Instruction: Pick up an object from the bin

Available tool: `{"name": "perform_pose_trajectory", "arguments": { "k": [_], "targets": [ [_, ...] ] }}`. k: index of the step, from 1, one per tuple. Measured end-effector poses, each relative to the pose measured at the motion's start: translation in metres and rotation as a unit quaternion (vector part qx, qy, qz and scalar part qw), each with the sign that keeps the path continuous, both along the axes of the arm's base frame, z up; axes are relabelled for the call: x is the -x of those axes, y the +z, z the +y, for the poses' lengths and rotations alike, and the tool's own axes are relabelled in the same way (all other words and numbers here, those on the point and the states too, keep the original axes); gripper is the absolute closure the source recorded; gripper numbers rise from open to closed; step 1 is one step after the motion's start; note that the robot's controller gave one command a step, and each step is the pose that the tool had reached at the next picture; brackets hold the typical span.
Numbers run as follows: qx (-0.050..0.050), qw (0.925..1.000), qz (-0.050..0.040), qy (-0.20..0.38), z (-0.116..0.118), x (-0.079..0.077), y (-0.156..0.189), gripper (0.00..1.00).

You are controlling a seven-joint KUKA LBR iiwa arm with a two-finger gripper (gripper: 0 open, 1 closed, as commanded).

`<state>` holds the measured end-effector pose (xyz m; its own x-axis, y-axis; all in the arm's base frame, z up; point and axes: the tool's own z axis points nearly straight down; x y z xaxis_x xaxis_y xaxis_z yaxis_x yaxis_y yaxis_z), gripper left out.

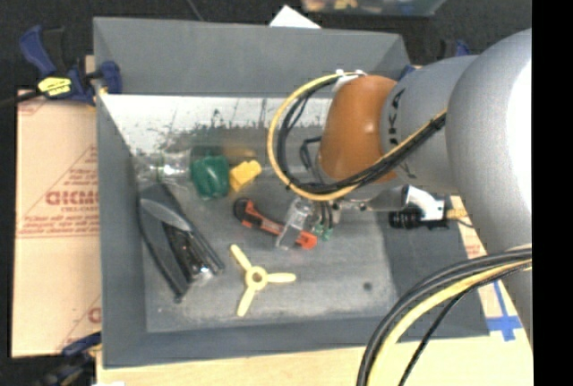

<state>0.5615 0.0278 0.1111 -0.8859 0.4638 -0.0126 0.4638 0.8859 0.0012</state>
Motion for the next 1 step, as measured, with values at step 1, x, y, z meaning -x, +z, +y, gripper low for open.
{"name": "perform_pose_trajectory", "arguments": {
  "k": [1],
  "targets": [
    [0.000, 1.0000, 0.0001, 0.002, -0.0005, 0.0000, 0.0197, 1.00]
  ]
}}
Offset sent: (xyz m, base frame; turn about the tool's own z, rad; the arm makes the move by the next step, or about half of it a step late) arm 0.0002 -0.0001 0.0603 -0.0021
